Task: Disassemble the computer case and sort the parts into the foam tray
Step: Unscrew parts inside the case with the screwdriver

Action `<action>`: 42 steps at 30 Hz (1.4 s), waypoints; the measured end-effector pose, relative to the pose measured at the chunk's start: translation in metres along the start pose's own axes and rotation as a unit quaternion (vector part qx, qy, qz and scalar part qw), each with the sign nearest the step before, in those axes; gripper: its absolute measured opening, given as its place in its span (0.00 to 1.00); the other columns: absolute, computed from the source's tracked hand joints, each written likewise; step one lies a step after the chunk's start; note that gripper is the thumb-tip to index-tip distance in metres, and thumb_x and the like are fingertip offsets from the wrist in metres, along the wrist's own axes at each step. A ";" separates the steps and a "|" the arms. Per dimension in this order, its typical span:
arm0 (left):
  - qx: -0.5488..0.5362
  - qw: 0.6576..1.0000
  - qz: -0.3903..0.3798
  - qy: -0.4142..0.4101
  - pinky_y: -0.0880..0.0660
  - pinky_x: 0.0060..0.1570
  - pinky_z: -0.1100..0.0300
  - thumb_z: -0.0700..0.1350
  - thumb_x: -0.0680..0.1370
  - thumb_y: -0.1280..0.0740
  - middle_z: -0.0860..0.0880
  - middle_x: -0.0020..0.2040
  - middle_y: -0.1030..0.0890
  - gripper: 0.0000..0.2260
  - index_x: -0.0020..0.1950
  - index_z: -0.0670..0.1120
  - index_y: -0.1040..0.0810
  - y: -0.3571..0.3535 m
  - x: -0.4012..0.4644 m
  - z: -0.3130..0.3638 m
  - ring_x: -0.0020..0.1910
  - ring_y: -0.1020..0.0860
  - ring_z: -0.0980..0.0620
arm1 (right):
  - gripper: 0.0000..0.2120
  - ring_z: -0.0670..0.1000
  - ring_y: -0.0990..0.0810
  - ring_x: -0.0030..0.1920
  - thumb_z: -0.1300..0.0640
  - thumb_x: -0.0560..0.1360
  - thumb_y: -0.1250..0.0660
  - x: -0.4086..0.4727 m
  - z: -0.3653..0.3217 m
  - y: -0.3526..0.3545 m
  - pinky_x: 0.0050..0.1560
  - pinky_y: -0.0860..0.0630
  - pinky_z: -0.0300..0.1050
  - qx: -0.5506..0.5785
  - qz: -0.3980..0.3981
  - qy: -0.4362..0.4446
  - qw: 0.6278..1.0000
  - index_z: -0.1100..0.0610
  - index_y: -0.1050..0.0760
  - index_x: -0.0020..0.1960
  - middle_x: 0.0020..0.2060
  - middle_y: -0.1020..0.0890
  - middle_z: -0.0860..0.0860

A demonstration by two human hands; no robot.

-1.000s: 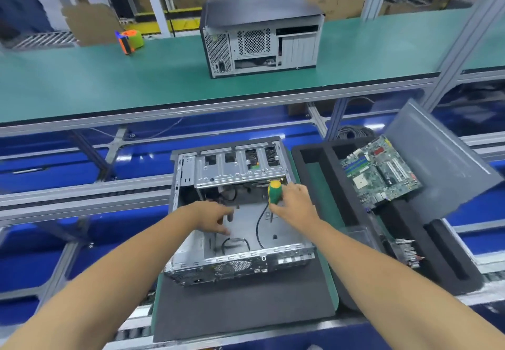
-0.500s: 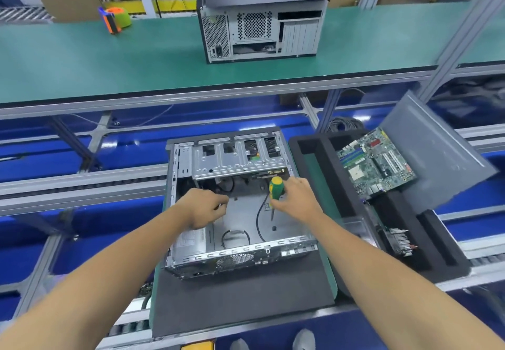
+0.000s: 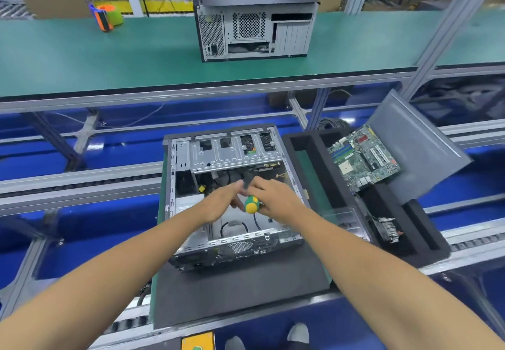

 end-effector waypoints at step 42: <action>-0.136 0.917 0.371 0.052 0.32 0.23 0.57 0.56 0.86 0.44 0.50 0.29 0.26 0.07 0.54 0.56 0.31 -0.075 -0.191 -0.088 0.24 0.30 0.51 | 0.25 0.58 0.21 0.49 0.55 0.82 0.40 -0.009 -0.093 -0.083 0.40 0.35 0.47 0.037 -0.230 -0.074 0.970 0.48 0.44 0.77 0.52 0.18 0.55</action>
Point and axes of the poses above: each hand's wrist, its own x-axis towards the middle knuckle, its own y-axis out of the back of the hand, z = x × y, the point moved 7 cm from there along x, towards the middle knuckle
